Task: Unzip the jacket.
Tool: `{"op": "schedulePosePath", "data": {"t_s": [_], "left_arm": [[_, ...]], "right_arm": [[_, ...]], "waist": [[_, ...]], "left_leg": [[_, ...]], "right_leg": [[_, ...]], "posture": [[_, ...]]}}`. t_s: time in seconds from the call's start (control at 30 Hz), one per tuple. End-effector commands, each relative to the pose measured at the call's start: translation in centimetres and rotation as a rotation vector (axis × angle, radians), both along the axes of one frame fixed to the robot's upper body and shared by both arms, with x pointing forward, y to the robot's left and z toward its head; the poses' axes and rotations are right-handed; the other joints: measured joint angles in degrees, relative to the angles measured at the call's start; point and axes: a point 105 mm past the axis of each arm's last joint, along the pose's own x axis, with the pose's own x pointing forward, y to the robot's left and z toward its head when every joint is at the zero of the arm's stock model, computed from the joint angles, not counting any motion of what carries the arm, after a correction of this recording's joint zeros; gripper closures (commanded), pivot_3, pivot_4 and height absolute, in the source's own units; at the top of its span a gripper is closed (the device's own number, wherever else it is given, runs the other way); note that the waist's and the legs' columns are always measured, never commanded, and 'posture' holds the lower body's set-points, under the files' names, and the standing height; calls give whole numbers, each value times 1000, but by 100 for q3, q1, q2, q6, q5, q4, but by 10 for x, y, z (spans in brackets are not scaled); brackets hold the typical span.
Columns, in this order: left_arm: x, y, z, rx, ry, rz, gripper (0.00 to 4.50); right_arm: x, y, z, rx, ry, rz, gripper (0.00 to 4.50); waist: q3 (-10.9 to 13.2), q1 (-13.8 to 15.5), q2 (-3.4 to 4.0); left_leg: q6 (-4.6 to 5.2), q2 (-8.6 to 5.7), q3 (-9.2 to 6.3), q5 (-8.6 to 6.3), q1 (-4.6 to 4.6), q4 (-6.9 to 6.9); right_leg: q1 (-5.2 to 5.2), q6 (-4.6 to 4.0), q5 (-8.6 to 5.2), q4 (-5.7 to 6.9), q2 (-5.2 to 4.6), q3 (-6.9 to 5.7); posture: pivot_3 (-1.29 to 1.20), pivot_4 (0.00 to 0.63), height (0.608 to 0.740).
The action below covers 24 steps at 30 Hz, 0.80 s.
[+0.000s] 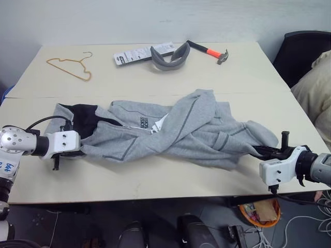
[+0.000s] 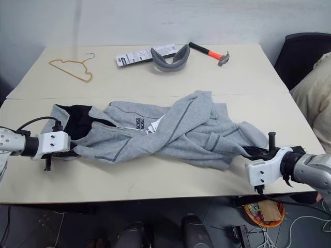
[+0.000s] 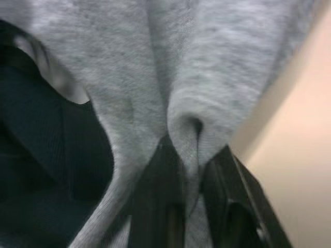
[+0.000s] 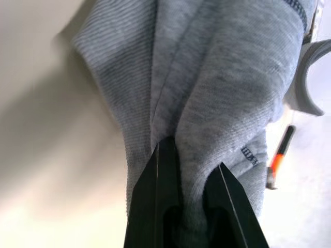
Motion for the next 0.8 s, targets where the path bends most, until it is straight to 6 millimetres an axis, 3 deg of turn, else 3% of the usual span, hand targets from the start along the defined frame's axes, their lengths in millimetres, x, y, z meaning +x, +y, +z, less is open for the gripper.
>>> {"op": "schedulePosePath", "data": {"t_s": [0.03,0.17,0.53,0.67,0.73,0.8], "left_arm": [[-9,41,0,80,39,135,4370],[-16,65,0,108,43,215,4370],[-32,78,-23,126,75,270,4370],[-28,69,-16,13,76,293,4370],[-24,58,-11,-62,82,277,4370],[-25,45,-8,-119,112,236,3657]], "right_arm": [[0,-22,18,-87,-131,-24,4500],[-11,-44,0,-133,-143,-67,4500],[-36,-66,-57,-96,-57,-172,4500],[-28,-58,-46,203,-37,-292,4500],[-25,-47,-35,285,-7,-271,3883],[-23,-36,-27,316,24,-233,3296]], "waist": [[0,-7,0],[0,-52,-1],[-17,-140,16],[-20,-144,12],[-19,-156,11],[-22,-170,5]], "left_leg": [[0,0,2,0,1,-1],[-7,-1,7,-3,0,-5],[-11,-4,11,-2,49,-39],[-17,-9,13,1,101,-75],[-16,-8,12,1,105,-76],[-16,-5,9,1,103,-76]], "right_leg": [[0,0,0,0,0,0],[-7,-4,-2,1,4,4],[18,-6,-6,1,1,23],[58,-7,-11,-9,3,40],[65,-6,-11,-10,6,41],[65,-6,-11,-13,8,38]], "posture": [[0,150,740],[0,150,740],[0,150,740],[0,150,740],[0,150,740],[0,150,740]]}}
